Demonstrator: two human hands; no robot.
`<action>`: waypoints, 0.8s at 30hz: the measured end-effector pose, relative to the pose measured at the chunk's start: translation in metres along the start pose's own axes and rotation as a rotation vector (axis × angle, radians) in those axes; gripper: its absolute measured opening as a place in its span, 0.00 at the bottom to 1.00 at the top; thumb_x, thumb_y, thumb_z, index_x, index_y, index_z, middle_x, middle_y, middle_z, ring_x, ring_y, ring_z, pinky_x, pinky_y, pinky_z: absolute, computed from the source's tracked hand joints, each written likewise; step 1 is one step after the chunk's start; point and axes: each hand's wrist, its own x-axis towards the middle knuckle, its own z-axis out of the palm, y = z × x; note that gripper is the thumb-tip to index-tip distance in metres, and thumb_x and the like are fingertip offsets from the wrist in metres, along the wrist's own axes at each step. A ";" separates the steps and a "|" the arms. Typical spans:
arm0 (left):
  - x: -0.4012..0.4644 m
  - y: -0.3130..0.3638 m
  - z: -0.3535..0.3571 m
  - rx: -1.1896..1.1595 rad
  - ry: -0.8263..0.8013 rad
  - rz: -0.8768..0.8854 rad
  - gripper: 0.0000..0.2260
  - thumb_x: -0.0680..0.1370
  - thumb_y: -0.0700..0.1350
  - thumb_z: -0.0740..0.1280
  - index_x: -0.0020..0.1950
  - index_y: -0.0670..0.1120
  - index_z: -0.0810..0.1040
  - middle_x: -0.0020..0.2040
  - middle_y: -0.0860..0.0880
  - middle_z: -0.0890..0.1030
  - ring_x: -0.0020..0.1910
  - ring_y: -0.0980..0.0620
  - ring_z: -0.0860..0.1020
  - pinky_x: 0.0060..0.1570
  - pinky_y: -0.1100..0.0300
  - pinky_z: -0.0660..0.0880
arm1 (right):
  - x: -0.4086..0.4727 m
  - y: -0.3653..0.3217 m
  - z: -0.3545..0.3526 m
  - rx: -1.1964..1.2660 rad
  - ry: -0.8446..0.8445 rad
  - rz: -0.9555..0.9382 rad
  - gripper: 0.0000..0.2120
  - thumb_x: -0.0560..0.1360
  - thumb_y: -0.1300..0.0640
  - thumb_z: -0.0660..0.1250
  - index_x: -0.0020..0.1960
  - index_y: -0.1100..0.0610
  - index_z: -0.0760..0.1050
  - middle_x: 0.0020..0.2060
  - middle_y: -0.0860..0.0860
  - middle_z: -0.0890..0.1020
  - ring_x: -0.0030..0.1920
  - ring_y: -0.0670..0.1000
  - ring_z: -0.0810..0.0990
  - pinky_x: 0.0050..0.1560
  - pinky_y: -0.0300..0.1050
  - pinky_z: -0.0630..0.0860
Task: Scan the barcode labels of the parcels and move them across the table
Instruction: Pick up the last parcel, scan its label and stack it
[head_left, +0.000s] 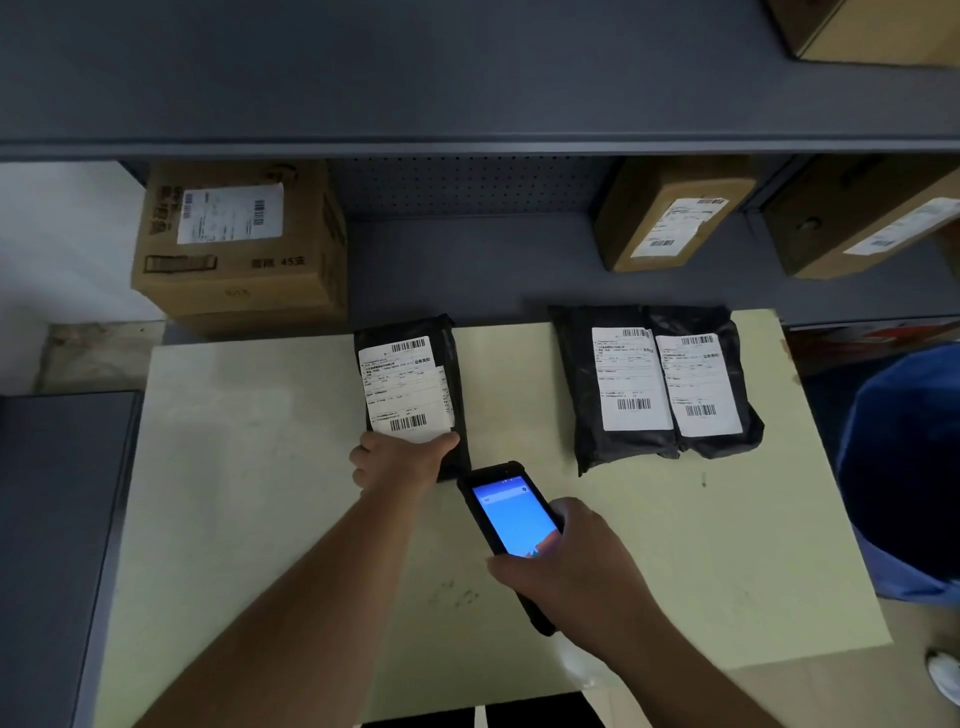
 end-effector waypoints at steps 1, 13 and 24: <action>0.000 0.001 0.000 0.000 0.003 0.000 0.54 0.63 0.64 0.81 0.77 0.40 0.60 0.73 0.40 0.68 0.71 0.37 0.71 0.68 0.42 0.73 | 0.000 0.001 -0.001 0.003 0.002 -0.003 0.23 0.62 0.41 0.76 0.51 0.49 0.73 0.44 0.50 0.80 0.34 0.48 0.79 0.32 0.42 0.75; -0.016 0.013 0.006 -0.049 0.003 0.015 0.46 0.62 0.60 0.81 0.69 0.46 0.59 0.66 0.41 0.73 0.63 0.35 0.76 0.61 0.38 0.78 | 0.001 0.003 -0.011 0.070 0.011 -0.016 0.21 0.64 0.46 0.76 0.52 0.51 0.74 0.39 0.48 0.79 0.28 0.46 0.77 0.32 0.43 0.75; -0.024 0.006 -0.004 -0.133 -0.033 0.033 0.50 0.65 0.54 0.81 0.77 0.52 0.53 0.69 0.41 0.73 0.64 0.35 0.76 0.61 0.38 0.78 | -0.003 0.016 -0.019 0.084 -0.009 -0.003 0.26 0.61 0.43 0.75 0.55 0.50 0.73 0.45 0.51 0.82 0.31 0.48 0.77 0.30 0.40 0.75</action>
